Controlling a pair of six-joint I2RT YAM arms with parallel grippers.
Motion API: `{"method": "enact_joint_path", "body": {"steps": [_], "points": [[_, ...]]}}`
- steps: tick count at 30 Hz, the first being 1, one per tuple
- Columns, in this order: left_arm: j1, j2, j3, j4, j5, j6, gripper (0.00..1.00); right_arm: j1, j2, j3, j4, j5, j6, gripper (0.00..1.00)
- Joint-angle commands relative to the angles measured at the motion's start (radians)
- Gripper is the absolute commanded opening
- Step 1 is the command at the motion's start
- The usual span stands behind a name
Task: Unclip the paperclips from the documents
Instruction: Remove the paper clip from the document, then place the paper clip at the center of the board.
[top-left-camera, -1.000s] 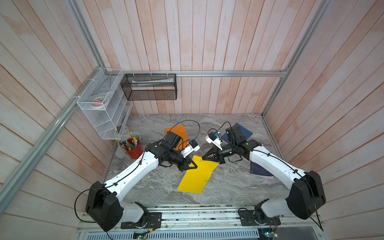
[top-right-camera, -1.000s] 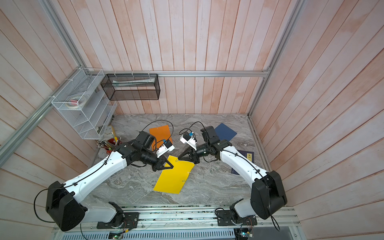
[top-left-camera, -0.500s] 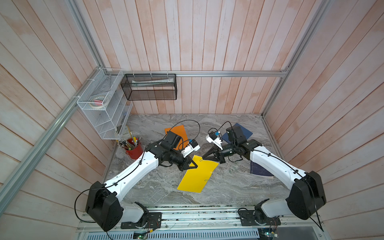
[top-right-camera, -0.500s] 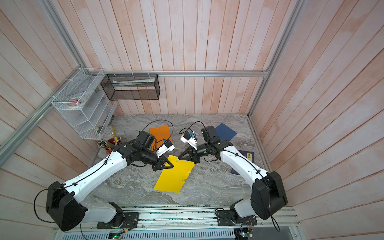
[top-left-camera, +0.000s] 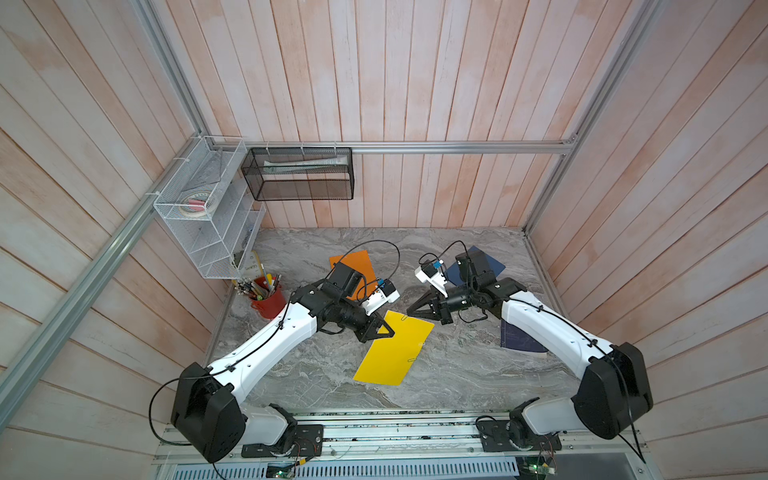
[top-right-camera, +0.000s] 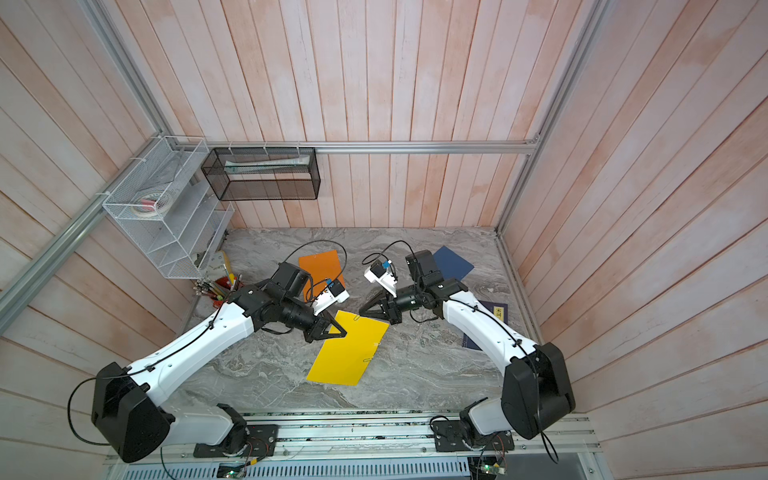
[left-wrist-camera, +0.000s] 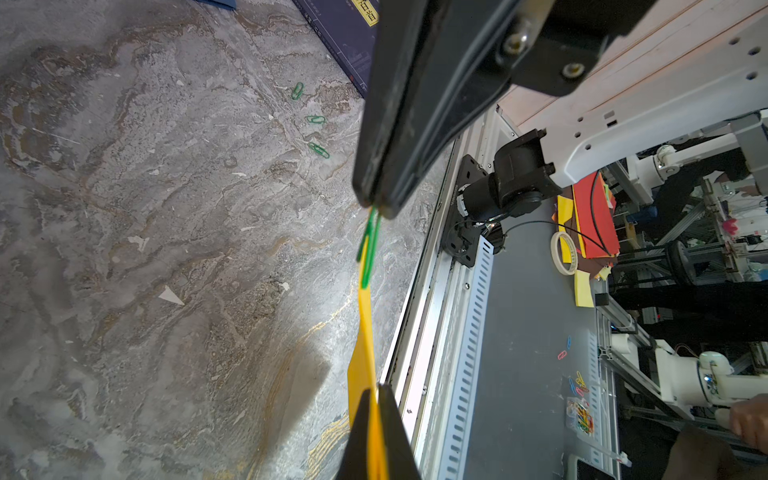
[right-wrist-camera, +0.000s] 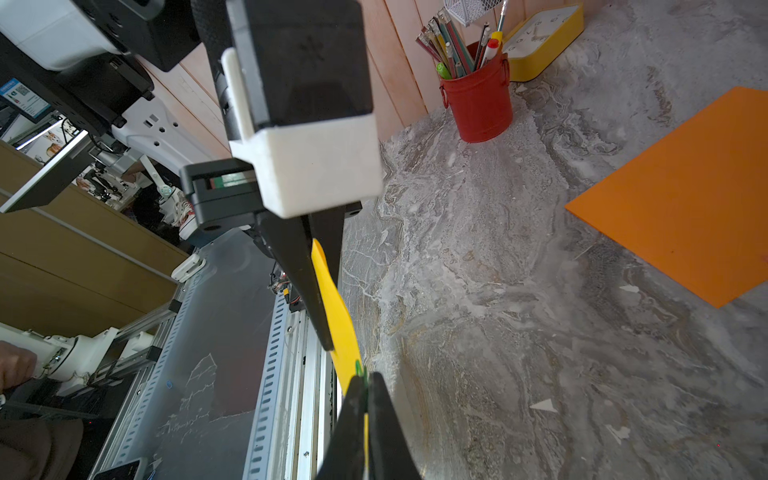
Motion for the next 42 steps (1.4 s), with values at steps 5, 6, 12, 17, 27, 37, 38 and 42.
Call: {"method": "enact_joint_path", "body": {"steps": [5,6,12,17,27,37,38,42], "points": [[0.004,0.008,0.019,-0.017,-0.01,0.022,0.0,-0.007,-0.015,0.004,0.009,-0.005,0.003,0.06],[0.005,0.008,0.02,-0.018,-0.01,0.021,0.0,-0.01,-0.016,0.001,0.01,-0.008,0.004,0.06],[0.005,0.011,0.022,-0.018,-0.018,0.022,0.0,-0.031,-0.024,-0.006,0.031,-0.02,0.024,0.04],[0.005,0.015,0.018,-0.016,-0.024,0.022,0.0,-0.057,-0.042,-0.028,0.062,-0.025,0.055,0.04],[0.004,0.025,0.025,-0.008,-0.038,0.019,0.0,-0.16,-0.106,-0.163,0.212,0.15,0.274,0.01],[0.004,0.033,0.021,0.014,-0.051,0.013,0.0,-0.319,-0.198,-0.421,0.318,0.343,0.507,0.02],[0.005,0.033,0.022,0.015,-0.052,0.013,0.0,-0.331,-0.201,-0.443,0.304,0.383,0.514,0.02],[0.006,0.033,0.022,0.016,-0.055,0.014,0.0,-0.379,-0.196,-0.509,0.252,0.475,0.538,0.02]]}}
